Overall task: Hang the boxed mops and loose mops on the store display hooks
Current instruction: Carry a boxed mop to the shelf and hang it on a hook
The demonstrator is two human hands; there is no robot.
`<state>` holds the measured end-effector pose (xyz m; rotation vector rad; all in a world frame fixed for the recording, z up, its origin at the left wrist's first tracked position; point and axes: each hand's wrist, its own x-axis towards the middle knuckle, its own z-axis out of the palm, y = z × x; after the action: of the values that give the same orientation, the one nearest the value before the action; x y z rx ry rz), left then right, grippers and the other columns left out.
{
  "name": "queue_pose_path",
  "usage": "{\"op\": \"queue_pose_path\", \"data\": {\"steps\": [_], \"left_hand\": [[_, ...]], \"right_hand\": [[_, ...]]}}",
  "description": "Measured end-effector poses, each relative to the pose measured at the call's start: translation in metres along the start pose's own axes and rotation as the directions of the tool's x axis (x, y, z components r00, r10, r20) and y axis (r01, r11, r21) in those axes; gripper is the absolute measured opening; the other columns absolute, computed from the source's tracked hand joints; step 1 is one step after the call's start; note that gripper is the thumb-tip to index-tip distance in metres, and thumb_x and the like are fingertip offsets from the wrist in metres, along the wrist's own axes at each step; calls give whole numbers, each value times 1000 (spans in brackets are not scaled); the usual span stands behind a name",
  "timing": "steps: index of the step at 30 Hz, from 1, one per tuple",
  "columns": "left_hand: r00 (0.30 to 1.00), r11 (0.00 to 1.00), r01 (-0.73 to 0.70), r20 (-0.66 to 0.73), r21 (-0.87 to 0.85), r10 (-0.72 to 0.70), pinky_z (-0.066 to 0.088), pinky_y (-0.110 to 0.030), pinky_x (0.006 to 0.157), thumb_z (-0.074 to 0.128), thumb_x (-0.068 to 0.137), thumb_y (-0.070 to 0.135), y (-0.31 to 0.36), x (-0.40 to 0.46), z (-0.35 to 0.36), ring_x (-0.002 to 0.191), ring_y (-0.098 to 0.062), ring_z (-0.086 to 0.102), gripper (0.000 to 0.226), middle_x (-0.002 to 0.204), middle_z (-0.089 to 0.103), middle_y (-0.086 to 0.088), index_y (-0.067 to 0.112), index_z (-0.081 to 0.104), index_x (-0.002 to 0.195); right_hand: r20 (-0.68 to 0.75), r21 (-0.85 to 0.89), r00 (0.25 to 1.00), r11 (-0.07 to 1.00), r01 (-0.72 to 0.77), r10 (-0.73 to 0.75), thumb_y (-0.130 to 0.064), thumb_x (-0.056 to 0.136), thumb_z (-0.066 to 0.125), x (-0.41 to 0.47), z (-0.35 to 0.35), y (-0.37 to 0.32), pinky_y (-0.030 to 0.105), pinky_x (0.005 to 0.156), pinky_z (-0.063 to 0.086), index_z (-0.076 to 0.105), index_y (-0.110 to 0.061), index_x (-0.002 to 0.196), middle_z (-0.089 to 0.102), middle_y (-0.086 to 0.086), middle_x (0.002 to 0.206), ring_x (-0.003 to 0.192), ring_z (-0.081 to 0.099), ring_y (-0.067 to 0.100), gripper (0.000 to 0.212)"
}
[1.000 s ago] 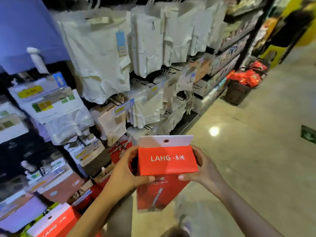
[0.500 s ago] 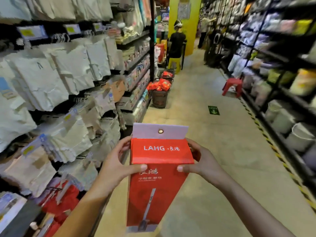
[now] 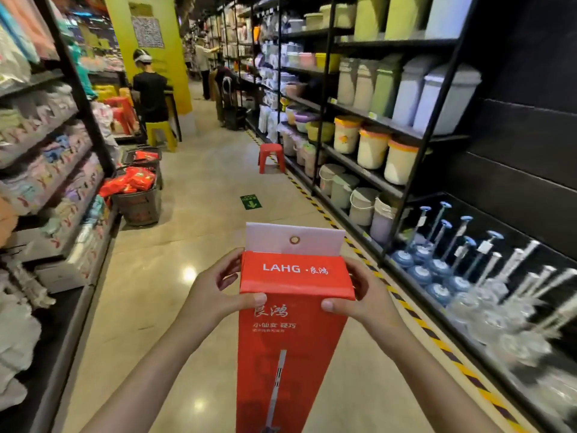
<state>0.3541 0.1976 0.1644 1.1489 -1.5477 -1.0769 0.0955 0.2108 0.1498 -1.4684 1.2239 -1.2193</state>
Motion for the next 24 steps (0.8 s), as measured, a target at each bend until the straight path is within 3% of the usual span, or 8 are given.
{"op": "queue_pose_path", "data": {"steps": [4,7,9,14,19,24], "left_hand": [[988,999,-28,151,-47,35,45,-11,84,80,41,48,-1,70,60,101,17,59,73,100,65,39,52,54,109],[962,996,-48,265,-69,64,48,-33,96,81,44,49,-2,129,102,108,3,61,79,108,69,25,49,54,118],[943,995,-68,322,-77,89,47,-38,100,80,43,52,-1,169,128,111,1,60,85,111,68,25,48,50,123],[870,985,-135,462,-111,172,50,-32,90,81,48,51,7,274,185,101,13,59,66,105,64,39,66,53,105],[813,967,-126,536,-221,229,54,-16,73,84,47,42,24,366,236,97,4,66,68,103,70,27,47,58,109],[805,956,-108,540,-274,246,55,-14,72,82,46,42,31,454,289,99,3,66,66,102,71,26,45,58,108]], "right_hand": [[-147,-41,989,999,-26,20,-40,43,89,19,-65,14,26,85,55,57,-38,120,68,-11,115,104,65,5,83],[-256,-62,966,996,-63,45,-42,39,91,41,-111,23,26,84,54,58,-34,118,70,-12,112,104,66,7,86],[-318,-83,947,993,-82,52,-39,40,91,59,-139,26,27,84,55,58,-33,116,70,-14,110,103,66,7,84],[-448,-165,894,981,-105,21,-40,41,90,112,-198,21,16,76,52,58,-37,109,69,-16,108,100,66,5,75],[-551,-166,835,980,-110,0,-35,41,88,168,-248,20,25,82,53,57,-30,112,69,-9,109,101,66,9,77],[-605,-162,796,979,-126,3,-31,46,87,236,-306,29,25,80,53,57,-33,110,68,-10,109,99,66,6,71]]}}
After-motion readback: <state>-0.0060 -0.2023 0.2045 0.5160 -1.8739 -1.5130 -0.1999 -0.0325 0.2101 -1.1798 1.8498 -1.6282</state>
